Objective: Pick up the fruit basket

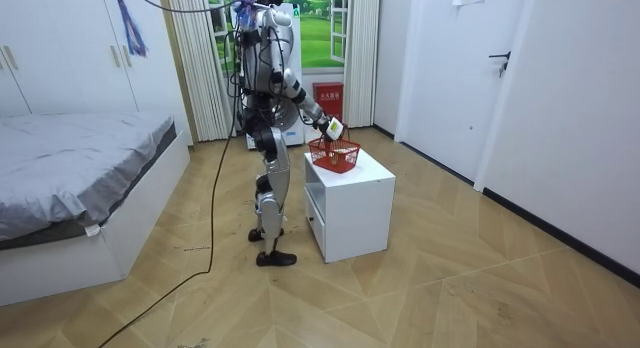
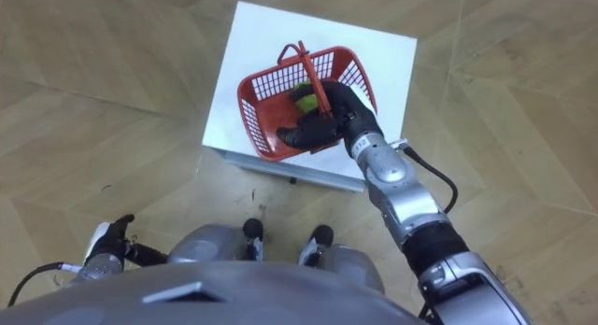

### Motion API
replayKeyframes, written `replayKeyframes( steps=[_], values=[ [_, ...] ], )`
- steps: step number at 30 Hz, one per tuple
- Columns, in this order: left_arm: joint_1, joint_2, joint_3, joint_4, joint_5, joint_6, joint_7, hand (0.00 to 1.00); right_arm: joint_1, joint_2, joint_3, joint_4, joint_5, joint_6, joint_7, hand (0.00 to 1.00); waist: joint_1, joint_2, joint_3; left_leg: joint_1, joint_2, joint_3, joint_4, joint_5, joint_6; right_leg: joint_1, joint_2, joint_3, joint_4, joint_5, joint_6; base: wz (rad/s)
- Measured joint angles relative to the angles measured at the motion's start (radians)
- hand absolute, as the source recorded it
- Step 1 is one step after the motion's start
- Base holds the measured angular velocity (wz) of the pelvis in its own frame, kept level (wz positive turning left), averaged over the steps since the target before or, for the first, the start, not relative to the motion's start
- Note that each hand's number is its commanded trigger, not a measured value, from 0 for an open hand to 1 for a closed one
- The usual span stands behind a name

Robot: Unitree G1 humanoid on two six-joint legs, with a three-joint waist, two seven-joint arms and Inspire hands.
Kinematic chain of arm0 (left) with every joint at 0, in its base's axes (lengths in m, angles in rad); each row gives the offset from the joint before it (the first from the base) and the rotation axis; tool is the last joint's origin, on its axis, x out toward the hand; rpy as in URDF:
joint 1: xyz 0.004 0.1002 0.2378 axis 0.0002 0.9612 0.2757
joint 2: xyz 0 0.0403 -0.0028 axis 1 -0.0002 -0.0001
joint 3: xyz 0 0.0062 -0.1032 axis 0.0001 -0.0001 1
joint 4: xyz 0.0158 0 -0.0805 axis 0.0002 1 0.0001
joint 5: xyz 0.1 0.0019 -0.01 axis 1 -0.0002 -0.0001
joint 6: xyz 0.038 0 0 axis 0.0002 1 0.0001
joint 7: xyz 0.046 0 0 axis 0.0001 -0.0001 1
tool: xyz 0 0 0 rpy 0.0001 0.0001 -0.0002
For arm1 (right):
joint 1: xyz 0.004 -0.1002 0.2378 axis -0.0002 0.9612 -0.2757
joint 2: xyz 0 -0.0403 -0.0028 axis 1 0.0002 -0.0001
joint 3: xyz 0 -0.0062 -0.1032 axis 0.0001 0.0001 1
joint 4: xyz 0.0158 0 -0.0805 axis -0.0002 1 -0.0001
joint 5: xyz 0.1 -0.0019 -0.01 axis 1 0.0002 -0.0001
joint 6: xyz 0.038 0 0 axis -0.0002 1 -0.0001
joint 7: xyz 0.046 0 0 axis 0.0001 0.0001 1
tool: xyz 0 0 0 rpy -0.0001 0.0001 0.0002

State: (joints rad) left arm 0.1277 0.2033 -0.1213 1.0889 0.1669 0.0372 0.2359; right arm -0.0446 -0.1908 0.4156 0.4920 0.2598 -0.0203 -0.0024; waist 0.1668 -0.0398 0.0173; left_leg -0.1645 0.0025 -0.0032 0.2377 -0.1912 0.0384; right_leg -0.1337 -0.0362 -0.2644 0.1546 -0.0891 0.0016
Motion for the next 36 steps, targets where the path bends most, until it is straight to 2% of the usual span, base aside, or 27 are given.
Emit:
replayKeyframes(
  steps=[11,16,21,24,27,33,36],
  values=[
    [0.000,-0.019,0.001,0.000,-0.009,0.000,0.021,0.00,0.007,0.001,-0.001,0.000,0.010,-0.004,-0.001,0.00,0.000,0.004,-0.0021,0.001,0.000,0.000,0.000,0.000,0.000,0.001,0.000,0.001,0.000,0.000,0.000,0.00],
    [0.000,-0.026,0.001,-0.001,-0.040,0.000,0.024,0.00,0.008,0.001,-0.001,-0.001,0.009,-0.004,-0.007,0.00,-0.001,0.004,-0.0022,0.004,0.001,0.015,-0.001,0.000,0.000,0.000,0.000,0.009,0.000,0.000,0.000,-0.04],
    [0.001,-0.035,0.004,-0.009,-0.046,-0.003,0.024,0.00,0.036,0.001,-0.032,-0.052,0.004,-0.007,-0.036,0.00,-0.011,0.009,-0.0043,0.010,0.001,0.021,-0.002,0.000,0.000,0.004,0.000,0.014,0.000,0.000,0.000,-0.02],
    [0.008,-0.036,0.003,-0.010,-0.049,-0.005,0.024,0.00,0.065,0.002,-0.048,-0.084,-0.016,-0.028,-0.060,0.00,-0.028,0.016,-0.0080,0.035,0.002,0.025,-0.016,0.000,0.000,0.021,0.001,0.015,0.000,0.000,0.000,-0.04],
    [0.018,-0.035,0.004,-0.010,-0.058,-0.023,0.024,0.00,0.079,0.000,-0.062,-0.084,-0.034,-0.034,-0.085,0.00,-0.049,0.020,-0.0117,0.050,0.002,0.033,-0.022,0.000,0.000,0.029,0.000,0.017,0.000,0.000,0.000,-0.07],
    [0.041,-0.034,0.013,-0.009,-0.076,-0.039,0.023,0.00,0.140,-0.002,-0.164,-0.081,-0.005,-0.046,-0.146,0.00,-0.069,0.018,-0.0139,0.101,0.002,0.057,-0.057,0.004,0.004,0.056,0.003,0.048,-0.001,-0.003,0.004,-0.14],
    [0.053,-0.035,0.043,-0.009,-0.076,-0.038,0.022,0.00,0.159,-0.002,-0.196,-0.081,-0.003,-0.046,-0.166,0.00,-0.099,0.012,-0.0158,0.112,0.001,0.060,-0.066,0.003,0.004,0.062,0.005,0.063,-0.002,-0.004,0.005,-0.07]
  ],
)
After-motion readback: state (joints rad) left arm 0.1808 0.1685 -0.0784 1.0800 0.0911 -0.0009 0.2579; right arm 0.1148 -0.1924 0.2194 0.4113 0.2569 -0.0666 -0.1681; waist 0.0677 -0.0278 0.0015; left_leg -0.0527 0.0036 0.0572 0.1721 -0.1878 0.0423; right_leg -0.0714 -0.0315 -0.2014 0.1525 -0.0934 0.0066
